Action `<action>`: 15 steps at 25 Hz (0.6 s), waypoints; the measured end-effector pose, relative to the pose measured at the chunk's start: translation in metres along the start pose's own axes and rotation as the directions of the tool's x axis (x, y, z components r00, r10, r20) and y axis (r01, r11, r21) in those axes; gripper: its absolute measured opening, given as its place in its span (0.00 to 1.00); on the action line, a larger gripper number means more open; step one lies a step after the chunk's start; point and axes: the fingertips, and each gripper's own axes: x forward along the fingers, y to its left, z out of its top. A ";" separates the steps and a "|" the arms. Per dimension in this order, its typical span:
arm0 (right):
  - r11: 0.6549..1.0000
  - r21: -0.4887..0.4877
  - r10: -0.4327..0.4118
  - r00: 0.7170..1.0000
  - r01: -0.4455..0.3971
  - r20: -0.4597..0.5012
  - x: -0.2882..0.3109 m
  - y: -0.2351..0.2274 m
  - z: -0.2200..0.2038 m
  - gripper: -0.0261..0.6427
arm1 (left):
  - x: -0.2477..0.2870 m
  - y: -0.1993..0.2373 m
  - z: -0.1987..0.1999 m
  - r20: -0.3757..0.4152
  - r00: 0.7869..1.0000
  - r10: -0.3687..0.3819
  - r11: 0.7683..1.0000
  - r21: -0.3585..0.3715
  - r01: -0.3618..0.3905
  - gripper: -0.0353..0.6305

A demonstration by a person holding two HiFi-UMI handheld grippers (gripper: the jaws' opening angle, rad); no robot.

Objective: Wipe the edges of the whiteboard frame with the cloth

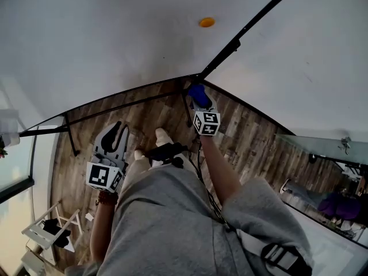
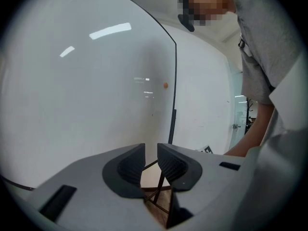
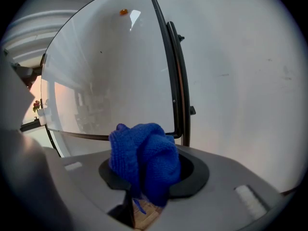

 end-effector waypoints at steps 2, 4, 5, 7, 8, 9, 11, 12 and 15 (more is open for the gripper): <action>1.000 0.017 0.013 1.000 -0.012 -0.008 0.014 -0.005 -0.008 0.27 | 0.005 0.001 -0.002 -0.014 1.000 0.012 1.000 -0.012 -0.012 0.18; 0.999 0.037 0.027 1.000 -0.027 -0.016 0.027 -0.007 -0.017 0.27 | 0.009 0.002 -0.007 -0.037 0.999 0.023 1.000 -0.012 -0.023 0.18; 0.998 0.043 0.036 0.999 -0.035 -0.020 0.033 -0.007 -0.021 0.27 | 0.011 0.002 -0.009 -0.048 0.998 0.028 1.000 -0.011 -0.029 0.18; 0.998 0.049 0.049 0.998 -0.048 -0.031 0.045 -0.009 -0.027 0.27 | 0.018 0.004 -0.011 -0.060 0.997 0.039 0.999 -0.018 -0.040 0.17; 0.997 0.053 0.051 0.998 -0.049 -0.037 0.052 -0.011 -0.030 0.27 | 0.021 0.005 -0.010 -0.061 0.997 0.045 0.999 -0.025 -0.047 0.17; 0.997 0.061 0.050 0.998 -0.048 -0.042 0.058 -0.014 -0.033 0.27 | 0.025 0.005 -0.009 -0.062 0.997 0.051 0.998 -0.029 -0.052 0.17; 0.996 0.079 0.046 0.998 -0.042 -0.051 0.069 -0.019 -0.039 0.27 | 0.031 0.005 -0.007 -0.065 0.996 0.059 0.998 -0.029 -0.061 0.17; 0.996 0.086 0.042 0.997 -0.037 -0.057 0.075 -0.021 -0.042 0.27 | 0.033 0.005 -0.006 -0.066 0.996 0.063 0.998 -0.027 -0.065 0.17; 0.995 0.100 0.028 0.997 -0.020 -0.073 0.089 -0.025 -0.048 0.27 | 0.037 0.008 -0.004 -0.073 0.995 0.073 0.997 -0.026 -0.075 0.17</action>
